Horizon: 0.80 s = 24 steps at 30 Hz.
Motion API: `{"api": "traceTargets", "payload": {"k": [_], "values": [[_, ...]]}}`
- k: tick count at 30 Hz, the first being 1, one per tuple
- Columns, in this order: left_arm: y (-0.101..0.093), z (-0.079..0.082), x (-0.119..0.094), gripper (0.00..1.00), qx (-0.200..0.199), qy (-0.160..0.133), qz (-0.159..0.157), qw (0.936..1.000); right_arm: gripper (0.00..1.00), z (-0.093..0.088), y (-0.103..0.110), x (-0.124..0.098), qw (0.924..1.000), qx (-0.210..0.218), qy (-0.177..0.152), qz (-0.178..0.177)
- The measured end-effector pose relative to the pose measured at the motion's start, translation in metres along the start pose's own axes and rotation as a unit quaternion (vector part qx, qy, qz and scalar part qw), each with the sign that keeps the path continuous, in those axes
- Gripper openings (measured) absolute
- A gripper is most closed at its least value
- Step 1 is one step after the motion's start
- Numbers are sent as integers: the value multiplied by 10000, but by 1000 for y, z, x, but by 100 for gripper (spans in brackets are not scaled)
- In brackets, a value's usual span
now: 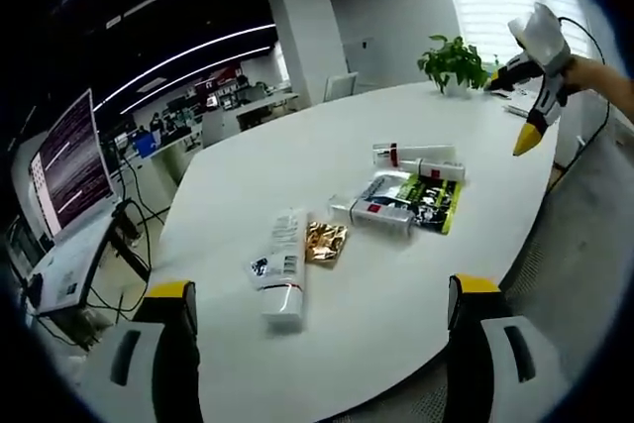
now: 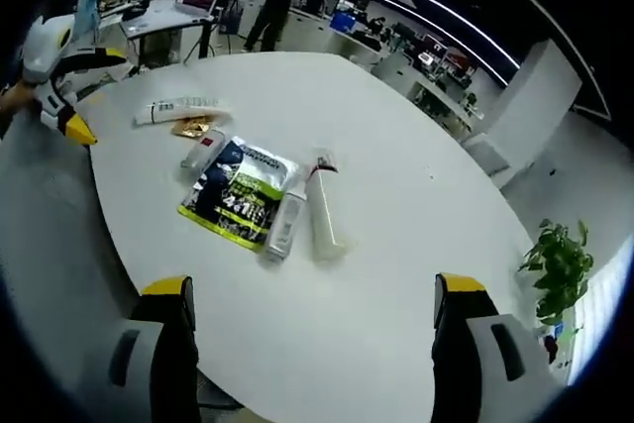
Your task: Arrange the skincare products in the storage area until every visible bottle or jar stands upright without overlapping.
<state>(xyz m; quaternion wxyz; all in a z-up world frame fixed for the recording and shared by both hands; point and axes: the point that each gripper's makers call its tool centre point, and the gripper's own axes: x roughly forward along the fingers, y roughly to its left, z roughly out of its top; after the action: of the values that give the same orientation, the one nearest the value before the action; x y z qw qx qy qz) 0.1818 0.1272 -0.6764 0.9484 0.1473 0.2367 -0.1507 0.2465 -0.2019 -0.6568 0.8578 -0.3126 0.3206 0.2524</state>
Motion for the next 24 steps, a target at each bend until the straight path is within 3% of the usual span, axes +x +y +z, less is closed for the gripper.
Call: {"api": "traceTargets", "payload": {"k": [14,17,24], "values": [[1,-2,0,99,-20,60,10,10000,100,5,-19,30,9995,180,127,221],[2,1,0,99,-39,-37,30,10000,100,8,-25,37,9990,261,188,300],[3,0,-1,99,-86,-4,51,9999,99,13,-32,54,9986,110,291,434]]}}
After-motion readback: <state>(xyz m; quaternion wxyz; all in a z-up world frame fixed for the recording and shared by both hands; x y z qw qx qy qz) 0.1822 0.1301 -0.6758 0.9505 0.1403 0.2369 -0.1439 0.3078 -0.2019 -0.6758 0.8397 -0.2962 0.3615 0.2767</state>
